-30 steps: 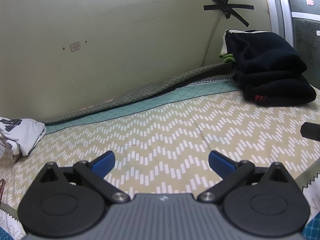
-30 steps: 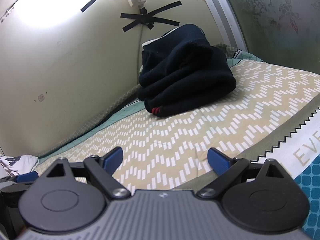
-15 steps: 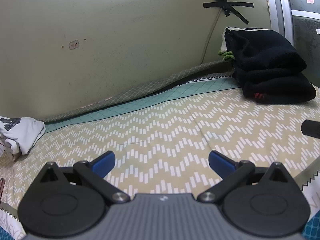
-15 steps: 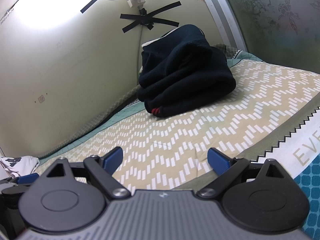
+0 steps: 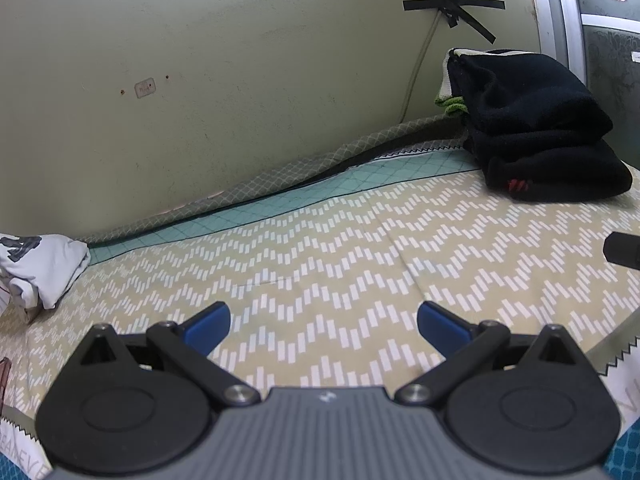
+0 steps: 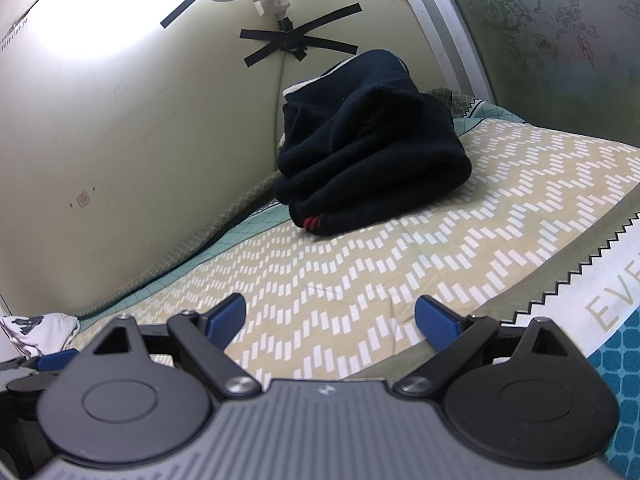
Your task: Fold small clothes
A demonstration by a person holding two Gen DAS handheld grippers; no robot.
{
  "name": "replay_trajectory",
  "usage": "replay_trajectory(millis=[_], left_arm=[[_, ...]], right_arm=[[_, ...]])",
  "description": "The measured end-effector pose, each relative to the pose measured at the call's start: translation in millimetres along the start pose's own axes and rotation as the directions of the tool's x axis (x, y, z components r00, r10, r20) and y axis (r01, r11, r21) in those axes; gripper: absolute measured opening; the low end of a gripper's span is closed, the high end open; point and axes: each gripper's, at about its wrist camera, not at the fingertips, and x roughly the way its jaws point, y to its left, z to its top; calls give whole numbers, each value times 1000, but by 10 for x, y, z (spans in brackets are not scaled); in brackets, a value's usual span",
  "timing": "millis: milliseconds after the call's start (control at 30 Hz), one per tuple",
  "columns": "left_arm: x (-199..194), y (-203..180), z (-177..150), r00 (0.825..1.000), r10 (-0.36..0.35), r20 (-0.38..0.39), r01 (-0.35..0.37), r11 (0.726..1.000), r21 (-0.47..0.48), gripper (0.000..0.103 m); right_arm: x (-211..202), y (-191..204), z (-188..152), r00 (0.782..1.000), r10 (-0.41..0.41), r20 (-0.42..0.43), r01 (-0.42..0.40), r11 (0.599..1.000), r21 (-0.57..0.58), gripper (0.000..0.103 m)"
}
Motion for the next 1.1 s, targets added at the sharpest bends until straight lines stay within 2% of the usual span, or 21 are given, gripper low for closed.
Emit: replay_trajectory(millis=[700,1100], left_arm=[[0,-41,-18,1000,2,-4,-2,1000,23,103],[20,-62,-34,999,-37,-36,38,998,42,103]], right_arm=[[-4,12,-2,1000,3,-2,-3,1000,-4,90],[0,18,-6,1000,3,-2,-3,1000,-2,90]])
